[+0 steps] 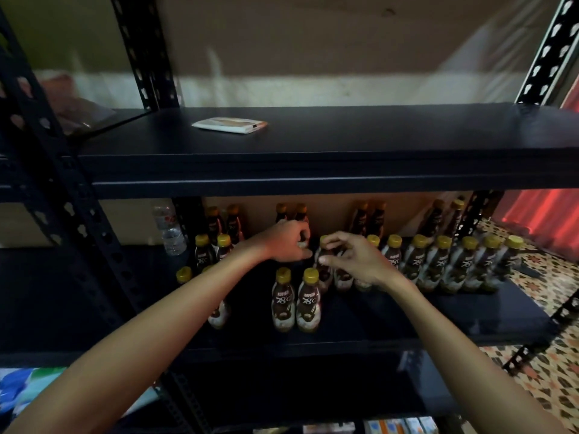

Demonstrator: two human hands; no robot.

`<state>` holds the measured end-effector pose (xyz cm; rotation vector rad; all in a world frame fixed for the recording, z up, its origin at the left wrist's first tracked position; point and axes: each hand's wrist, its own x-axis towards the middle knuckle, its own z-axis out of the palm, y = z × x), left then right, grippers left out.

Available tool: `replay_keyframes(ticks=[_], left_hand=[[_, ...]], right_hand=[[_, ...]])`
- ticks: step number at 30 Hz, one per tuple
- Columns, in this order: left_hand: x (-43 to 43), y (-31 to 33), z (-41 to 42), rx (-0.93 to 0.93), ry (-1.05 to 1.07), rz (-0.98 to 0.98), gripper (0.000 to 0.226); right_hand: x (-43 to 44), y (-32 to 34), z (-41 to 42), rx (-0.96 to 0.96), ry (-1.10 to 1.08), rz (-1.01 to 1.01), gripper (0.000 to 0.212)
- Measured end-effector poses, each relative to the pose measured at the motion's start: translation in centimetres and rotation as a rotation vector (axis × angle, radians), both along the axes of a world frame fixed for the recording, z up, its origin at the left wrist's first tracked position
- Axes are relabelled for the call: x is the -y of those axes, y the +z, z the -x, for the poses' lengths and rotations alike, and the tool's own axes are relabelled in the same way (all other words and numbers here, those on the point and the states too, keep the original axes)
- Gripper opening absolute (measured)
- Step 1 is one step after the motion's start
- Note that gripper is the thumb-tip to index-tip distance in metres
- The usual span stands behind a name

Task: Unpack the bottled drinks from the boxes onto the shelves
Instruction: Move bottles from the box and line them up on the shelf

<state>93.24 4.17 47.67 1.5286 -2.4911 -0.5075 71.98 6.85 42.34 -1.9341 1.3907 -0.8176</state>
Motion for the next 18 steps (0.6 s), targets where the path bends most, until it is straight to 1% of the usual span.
replay_keyframes(ticks=[3, 5, 7, 9, 10, 12, 14, 16, 18], left_hand=[[1.6, 0.5, 2.4, 0.035, 0.035, -0.045, 0.048], [2.5, 0.4, 3.9, 0.077, 0.051, -0.079, 0.052], [3.3, -0.1, 5.1, 0.107, 0.061, -0.110, 0.049], [4.0, -1.0, 6.0, 0.124, 0.081, -0.156, 0.049], [4.3, -1.6, 6.4, 0.134, 0.087, -0.175, 0.053], [4.7, -2.6, 6.9, 0.150, 0.091, -0.187, 0.059], [5.0, -3.3, 7.0, 0.151, 0.090, -0.178, 0.057], [5.4, -3.7, 6.8, 0.136, 0.095, -0.176, 0.054], [5.7, -3.7, 6.4, 0.137, 0.099, -0.189, 0.053]], right_hand=[[1.0, 1.9, 1.0, -0.038, -0.016, 0.054, 0.035], [1.9, 2.6, 1.7, -0.100, -0.056, 0.061, 0.033], [3.2, 2.8, 2.2, -0.210, -0.092, 0.032, 0.035], [4.3, 2.7, 2.4, -0.351, -0.100, -0.041, 0.034], [4.8, 2.4, 2.3, -0.391, -0.093, -0.080, 0.035], [5.7, 1.4, 2.0, -0.434, -0.072, -0.160, 0.047], [6.6, 0.2, 1.8, -0.498, -0.096, -0.173, 0.051], [7.2, -0.9, 1.8, -0.509, -0.147, -0.126, 0.043], [7.4, -1.2, 1.7, -0.473, -0.159, -0.100, 0.037]])
